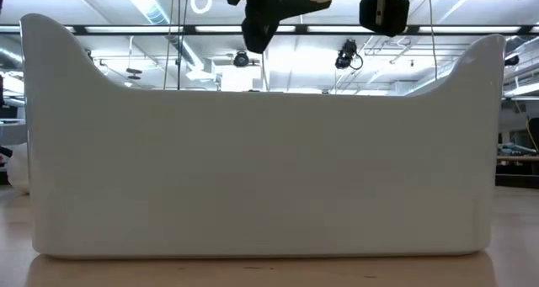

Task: Sort produce into baskets
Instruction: Put the white garlic into the bottom white bin

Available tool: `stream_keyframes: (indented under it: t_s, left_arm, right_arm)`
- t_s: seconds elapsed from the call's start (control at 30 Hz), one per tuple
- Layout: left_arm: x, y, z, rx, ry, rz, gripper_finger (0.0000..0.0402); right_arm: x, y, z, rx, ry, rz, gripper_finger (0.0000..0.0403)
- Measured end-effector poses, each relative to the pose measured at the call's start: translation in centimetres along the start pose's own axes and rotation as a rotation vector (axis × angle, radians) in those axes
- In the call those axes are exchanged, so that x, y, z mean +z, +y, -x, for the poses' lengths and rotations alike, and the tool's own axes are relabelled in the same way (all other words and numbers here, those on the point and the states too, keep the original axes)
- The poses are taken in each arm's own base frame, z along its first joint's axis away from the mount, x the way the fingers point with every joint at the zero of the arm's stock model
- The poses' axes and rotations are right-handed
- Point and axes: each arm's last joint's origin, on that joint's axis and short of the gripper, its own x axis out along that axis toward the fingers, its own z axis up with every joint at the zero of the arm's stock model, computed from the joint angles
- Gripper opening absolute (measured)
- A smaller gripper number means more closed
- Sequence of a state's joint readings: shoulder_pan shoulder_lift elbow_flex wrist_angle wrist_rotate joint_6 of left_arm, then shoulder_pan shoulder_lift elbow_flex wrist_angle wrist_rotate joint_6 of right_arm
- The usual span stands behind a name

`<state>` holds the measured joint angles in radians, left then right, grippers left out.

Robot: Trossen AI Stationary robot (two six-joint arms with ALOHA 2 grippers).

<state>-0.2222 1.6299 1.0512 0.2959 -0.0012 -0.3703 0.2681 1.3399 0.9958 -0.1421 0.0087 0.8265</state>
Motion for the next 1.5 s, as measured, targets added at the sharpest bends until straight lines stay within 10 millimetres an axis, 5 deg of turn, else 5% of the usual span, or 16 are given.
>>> stream_keyframes:
  t_s: [0.2,0.4,0.67,0.83,1.07,1.27,1.5]
  left_arm:
    - [-0.3,0.2,0.0,0.03,0.027,0.036,0.0137]
    - [-0.8,0.3,0.0,0.042,0.075,0.054,0.0099]
    - [-4.7,-2.5,0.8,-0.045,0.411,0.058,0.0105]
    - [-5.5,-4.3,1.1,-0.043,0.412,0.071,0.0139]
    - [-5.7,-4.4,1.1,0.015,0.419,0.204,0.0249]
    - [-5.5,-3.4,1.1,0.065,0.442,0.426,0.0313]
    - [-4.7,-1.7,0.9,0.094,0.431,0.457,0.0307]
  right_arm:
    - [0.1,0.0,0.0,0.006,-0.006,-0.014,0.0015]
    - [0.1,-0.5,0.0,-0.061,-0.027,-0.016,0.0099]
    - [0.8,-6.5,-0.6,-0.455,-0.022,-0.025,0.0203]
    - [2.3,-12.4,-3.5,-0.61,0.016,-0.013,0.0209]
    - [3.6,-19.1,-6.2,-0.624,0.076,-0.048,0.0215]
    - [3.4,-21.5,-6.9,-0.612,0.142,-0.055,0.0221]
    - [3.5,-22.6,-7.1,-0.602,0.146,-0.056,0.0162]
